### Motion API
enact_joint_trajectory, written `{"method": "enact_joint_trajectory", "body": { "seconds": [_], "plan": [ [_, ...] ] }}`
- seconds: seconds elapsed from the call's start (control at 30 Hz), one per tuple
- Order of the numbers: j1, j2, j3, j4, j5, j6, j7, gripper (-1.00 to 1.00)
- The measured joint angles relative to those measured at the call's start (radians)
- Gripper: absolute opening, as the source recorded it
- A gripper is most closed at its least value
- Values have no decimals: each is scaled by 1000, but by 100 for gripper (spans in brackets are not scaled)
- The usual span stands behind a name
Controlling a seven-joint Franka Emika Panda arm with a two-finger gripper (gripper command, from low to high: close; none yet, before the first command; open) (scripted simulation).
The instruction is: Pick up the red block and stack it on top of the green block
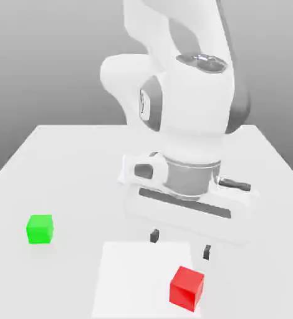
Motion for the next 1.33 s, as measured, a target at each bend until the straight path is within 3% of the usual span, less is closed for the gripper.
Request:
{"method": "enact_joint_trajectory", "body": {
  "seconds": [0.17,0.2,0.43,0.6,0.77,0.9,1.0,1.23,1.27,1.33],
  "plan": [
    [48,176,-57,16,-70,132,77,0],
    [63,208,-76,21,-88,158,91,-100],
    [65,213,-79,21,-93,164,96,-100],
    [15,57,-14,-8,9,39,22,-100],
    [-124,-57,-145,-100,43,11,68,-100],
    [-400,-173,-269,-198,64,-4,137,-100],
    [-507,-264,-343,-272,93,-11,178,-100],
    [-536,-87,-371,-291,160,188,154,-100],
    [-539,-65,-366,-290,169,209,147,100],
    [-539,-65,-366,-290,169,209,147,100]
  ]
}}
